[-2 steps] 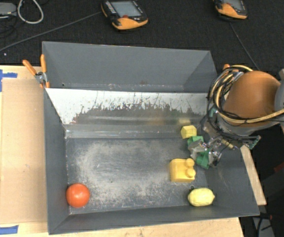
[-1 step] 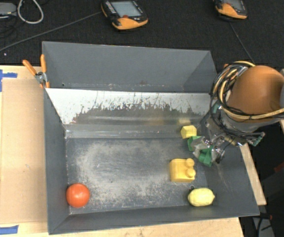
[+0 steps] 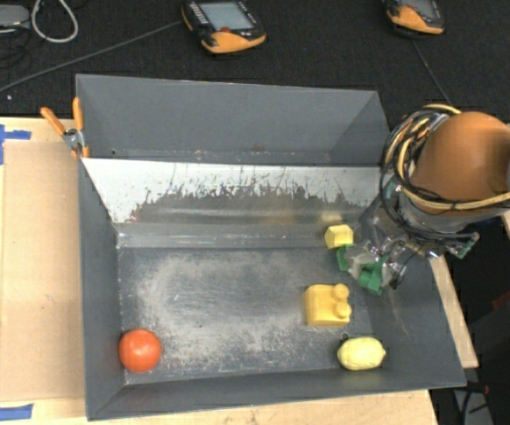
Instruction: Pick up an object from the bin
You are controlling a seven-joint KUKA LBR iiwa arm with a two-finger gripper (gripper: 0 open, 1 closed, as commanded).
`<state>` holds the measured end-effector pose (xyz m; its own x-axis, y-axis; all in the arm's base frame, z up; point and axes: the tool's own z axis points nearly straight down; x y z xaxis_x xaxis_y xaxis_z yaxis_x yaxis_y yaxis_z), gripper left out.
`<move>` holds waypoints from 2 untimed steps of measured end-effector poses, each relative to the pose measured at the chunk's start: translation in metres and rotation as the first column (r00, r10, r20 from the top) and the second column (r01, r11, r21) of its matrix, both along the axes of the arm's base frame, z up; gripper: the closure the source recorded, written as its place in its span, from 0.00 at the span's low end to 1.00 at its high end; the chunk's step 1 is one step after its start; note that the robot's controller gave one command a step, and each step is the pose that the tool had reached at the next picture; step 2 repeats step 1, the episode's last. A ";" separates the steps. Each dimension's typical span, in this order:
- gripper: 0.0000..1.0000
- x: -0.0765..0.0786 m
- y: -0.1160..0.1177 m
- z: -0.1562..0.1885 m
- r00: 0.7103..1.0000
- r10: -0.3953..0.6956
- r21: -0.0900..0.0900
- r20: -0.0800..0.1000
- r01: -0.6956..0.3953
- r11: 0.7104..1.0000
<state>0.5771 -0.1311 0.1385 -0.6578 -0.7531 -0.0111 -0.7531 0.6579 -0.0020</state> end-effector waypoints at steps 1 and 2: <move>1.00 -0.002 0.001 0.012 1.000 -0.001 0.004 -0.011 0.001 1.000; 1.00 -0.002 0.001 0.012 1.000 -0.001 0.004 -0.011 0.001 1.000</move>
Offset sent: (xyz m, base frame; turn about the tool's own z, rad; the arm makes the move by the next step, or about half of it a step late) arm -0.0015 0.0008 0.0579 0.0005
